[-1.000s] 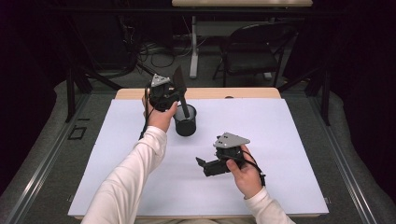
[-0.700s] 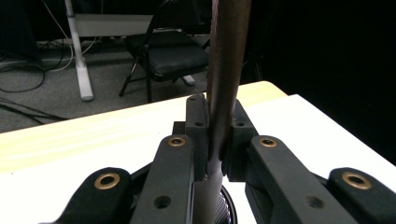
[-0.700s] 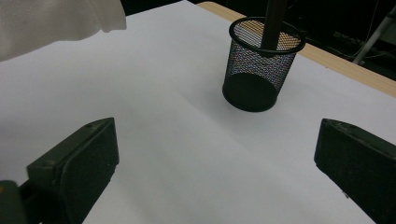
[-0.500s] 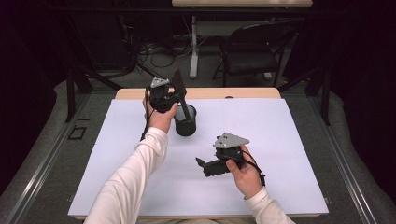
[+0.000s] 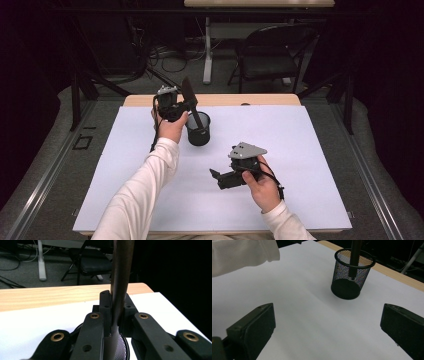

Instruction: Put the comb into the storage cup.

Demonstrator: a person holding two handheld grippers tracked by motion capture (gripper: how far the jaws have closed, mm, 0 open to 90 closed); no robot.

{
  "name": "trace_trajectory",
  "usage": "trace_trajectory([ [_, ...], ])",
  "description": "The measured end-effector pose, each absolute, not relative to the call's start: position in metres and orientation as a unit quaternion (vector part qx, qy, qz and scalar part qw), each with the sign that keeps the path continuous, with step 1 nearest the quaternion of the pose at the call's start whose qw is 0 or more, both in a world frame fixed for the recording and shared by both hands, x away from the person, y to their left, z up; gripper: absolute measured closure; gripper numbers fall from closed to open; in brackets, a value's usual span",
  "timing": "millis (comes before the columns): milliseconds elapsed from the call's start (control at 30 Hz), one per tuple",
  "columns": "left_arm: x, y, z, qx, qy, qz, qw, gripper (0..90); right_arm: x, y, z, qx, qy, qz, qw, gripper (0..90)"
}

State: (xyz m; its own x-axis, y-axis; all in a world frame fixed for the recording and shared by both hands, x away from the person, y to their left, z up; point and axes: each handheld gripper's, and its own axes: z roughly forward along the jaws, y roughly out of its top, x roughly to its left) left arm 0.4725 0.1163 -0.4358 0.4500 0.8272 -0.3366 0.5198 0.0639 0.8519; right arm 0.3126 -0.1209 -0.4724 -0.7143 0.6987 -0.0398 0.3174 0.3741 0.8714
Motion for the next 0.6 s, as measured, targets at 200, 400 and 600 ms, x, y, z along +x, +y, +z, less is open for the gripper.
trace_trajectory([
  [200,0.474,0.117,-0.442,0.663,0.514,0.141,0.526,83.4,0.313,-0.121,-0.472,0.316,0.803,0.461,0.207,0.0],
  [400,0.476,0.121,-0.449,0.655,0.524,0.133,0.528,83.4,0.313,-0.121,-0.473,0.316,0.803,0.461,0.206,0.0],
  [600,0.477,0.122,-0.455,0.653,0.530,0.130,0.525,83.4,0.312,-0.120,-0.473,0.315,0.804,0.461,0.206,0.0],
])
